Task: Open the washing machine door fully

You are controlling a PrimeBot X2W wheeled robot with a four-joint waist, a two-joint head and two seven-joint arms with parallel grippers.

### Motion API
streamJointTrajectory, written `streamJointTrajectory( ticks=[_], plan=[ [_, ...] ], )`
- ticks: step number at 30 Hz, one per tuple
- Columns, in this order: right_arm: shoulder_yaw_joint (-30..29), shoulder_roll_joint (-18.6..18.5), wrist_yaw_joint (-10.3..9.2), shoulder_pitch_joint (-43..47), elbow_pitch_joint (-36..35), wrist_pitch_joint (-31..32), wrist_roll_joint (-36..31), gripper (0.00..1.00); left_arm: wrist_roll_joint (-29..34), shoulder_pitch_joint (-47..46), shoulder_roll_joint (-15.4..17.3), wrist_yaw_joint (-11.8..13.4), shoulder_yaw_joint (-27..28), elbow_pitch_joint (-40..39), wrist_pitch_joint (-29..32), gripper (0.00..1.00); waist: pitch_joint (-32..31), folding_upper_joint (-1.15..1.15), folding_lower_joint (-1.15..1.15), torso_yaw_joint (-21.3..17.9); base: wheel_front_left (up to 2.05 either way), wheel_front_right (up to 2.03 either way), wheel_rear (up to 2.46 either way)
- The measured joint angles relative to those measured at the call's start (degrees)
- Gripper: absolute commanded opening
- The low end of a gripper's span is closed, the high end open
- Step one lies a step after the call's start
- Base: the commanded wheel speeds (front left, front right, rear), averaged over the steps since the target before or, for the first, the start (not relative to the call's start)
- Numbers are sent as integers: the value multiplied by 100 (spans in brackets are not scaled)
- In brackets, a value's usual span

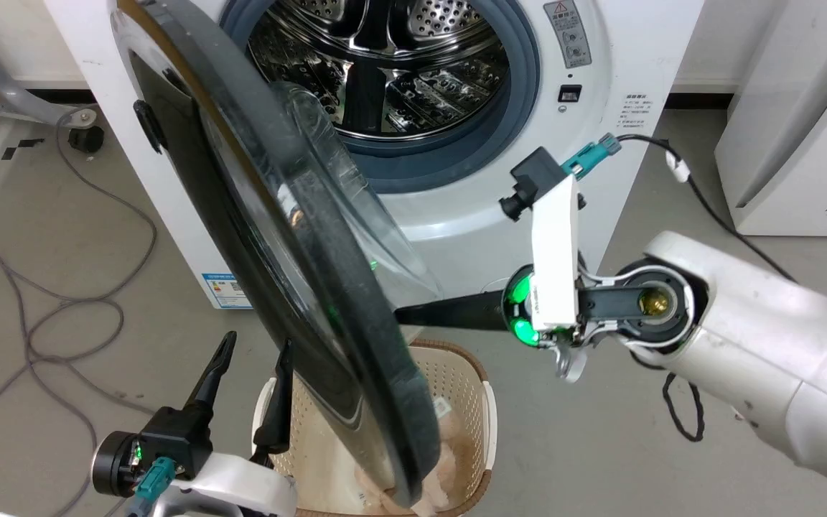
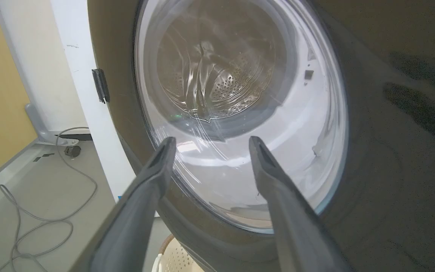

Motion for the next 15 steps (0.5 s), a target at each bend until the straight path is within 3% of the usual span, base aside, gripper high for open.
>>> streamJointTrajectory(
  ticks=[5, 6, 7, 8, 15],
  plan=[
    [9, 29, 0, 130, -342, -386, -16, 0, 5, 20, -11, 1, 51, 4, 0, 100, -10, 0, 0, -61, 0, 0, 0],
    [8, 30, 1, 152, -408, -638, -51, 16, 5, 20, -13, 2, 57, 4, 0, 100, -13, 0, 0, -76, 0, 0, 0],
    [-15, 25, 1, 182, -449, -913, -68, 44, 7, 21, -15, 2, 64, 5, 0, 100, -22, 0, 1, -86, 0, 0, 0],
    [-54, 11, 1, 221, -477, -1237, -112, 97, 7, 21, -19, 2, 68, 7, 0, 100, -30, 0, 1, -95, 0, 0, 0],
    [-635, -243, 1, 916, -391, -4097, -352, 100, 8, 122, -52, 19, 131, 19, 0, 100, -114, 0, 1, -150, 0, 0, 0]
  ],
)
